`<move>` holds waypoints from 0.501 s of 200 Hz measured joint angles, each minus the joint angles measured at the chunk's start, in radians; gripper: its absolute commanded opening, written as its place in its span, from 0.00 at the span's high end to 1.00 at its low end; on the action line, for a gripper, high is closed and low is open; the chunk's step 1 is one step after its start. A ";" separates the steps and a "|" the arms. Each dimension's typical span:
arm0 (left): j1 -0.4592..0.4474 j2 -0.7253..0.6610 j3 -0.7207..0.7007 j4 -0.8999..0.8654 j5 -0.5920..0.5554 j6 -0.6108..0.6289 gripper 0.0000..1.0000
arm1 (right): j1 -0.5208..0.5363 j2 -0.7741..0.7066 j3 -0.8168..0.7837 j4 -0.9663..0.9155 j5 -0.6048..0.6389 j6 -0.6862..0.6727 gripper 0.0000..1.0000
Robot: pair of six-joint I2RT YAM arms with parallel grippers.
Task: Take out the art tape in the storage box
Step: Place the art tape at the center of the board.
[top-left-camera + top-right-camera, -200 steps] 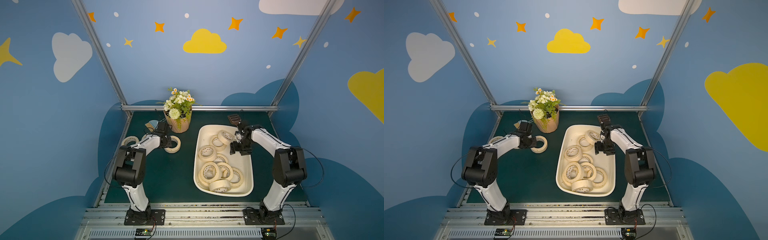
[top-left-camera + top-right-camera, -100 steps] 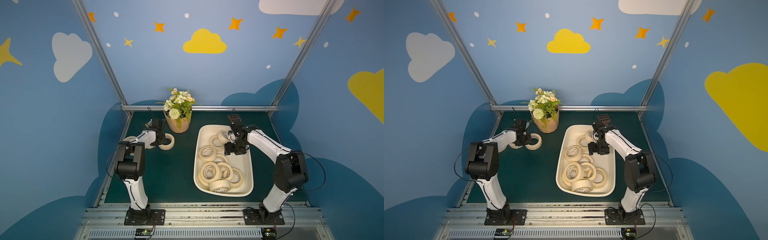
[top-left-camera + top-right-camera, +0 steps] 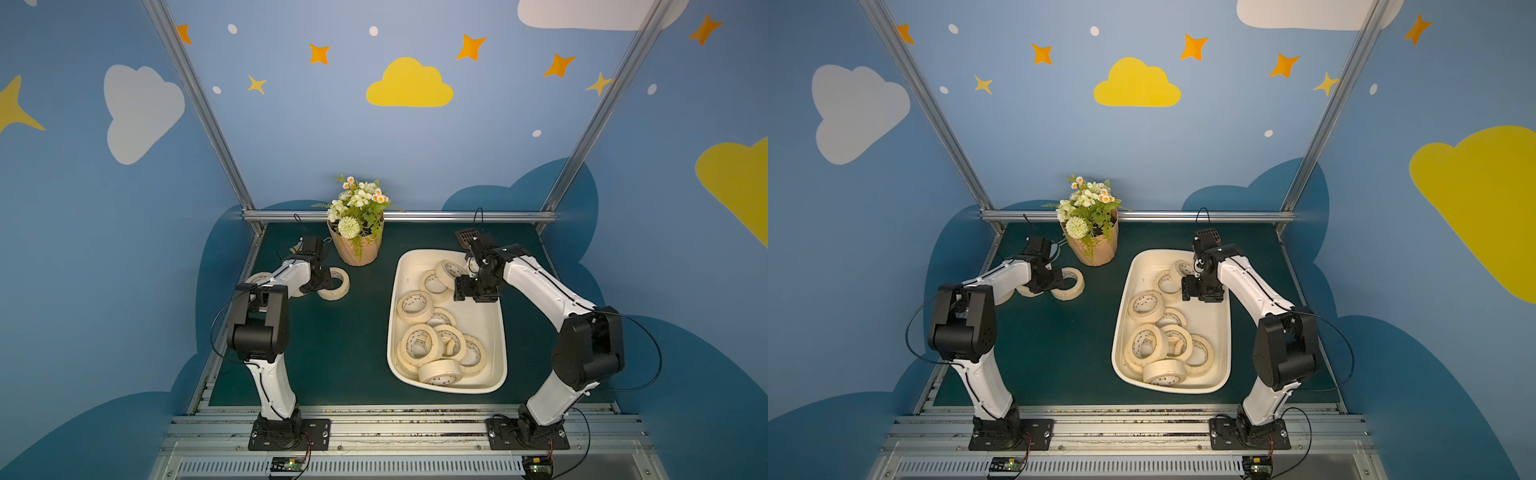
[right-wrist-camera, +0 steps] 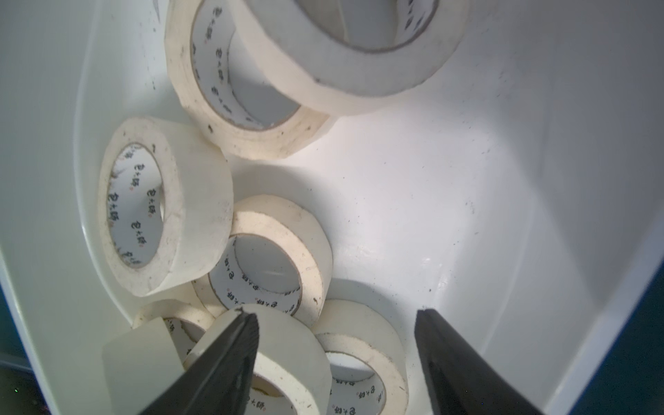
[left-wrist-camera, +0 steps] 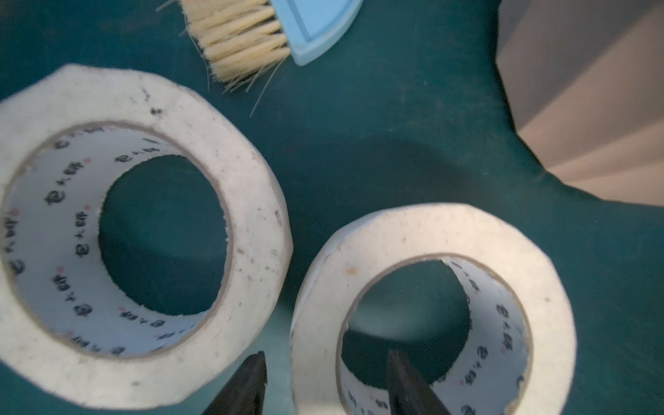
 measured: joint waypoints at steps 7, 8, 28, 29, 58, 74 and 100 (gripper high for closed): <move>-0.006 -0.033 -0.015 -0.004 -0.001 0.001 0.40 | -0.021 0.016 0.029 0.006 0.000 0.007 0.26; -0.008 -0.037 -0.016 -0.004 -0.001 0.001 0.40 | -0.023 0.019 0.031 0.007 0.000 0.008 0.26; -0.039 -0.140 -0.054 -0.012 -0.010 0.002 0.39 | -0.069 0.078 0.105 0.021 -0.006 0.032 0.27; -0.042 -0.148 -0.056 -0.013 -0.010 0.002 0.39 | -0.071 0.081 0.108 0.022 -0.006 0.033 0.27; -0.104 -0.259 -0.078 -0.026 -0.016 0.001 0.35 | -0.105 0.206 0.203 0.042 -0.006 0.061 0.27; -0.136 -0.295 -0.085 -0.041 -0.016 0.002 0.32 | -0.105 0.285 0.254 0.050 -0.004 0.071 0.27; -0.189 -0.343 -0.094 -0.079 -0.016 0.011 0.27 | -0.103 0.394 0.309 0.059 0.018 0.075 0.28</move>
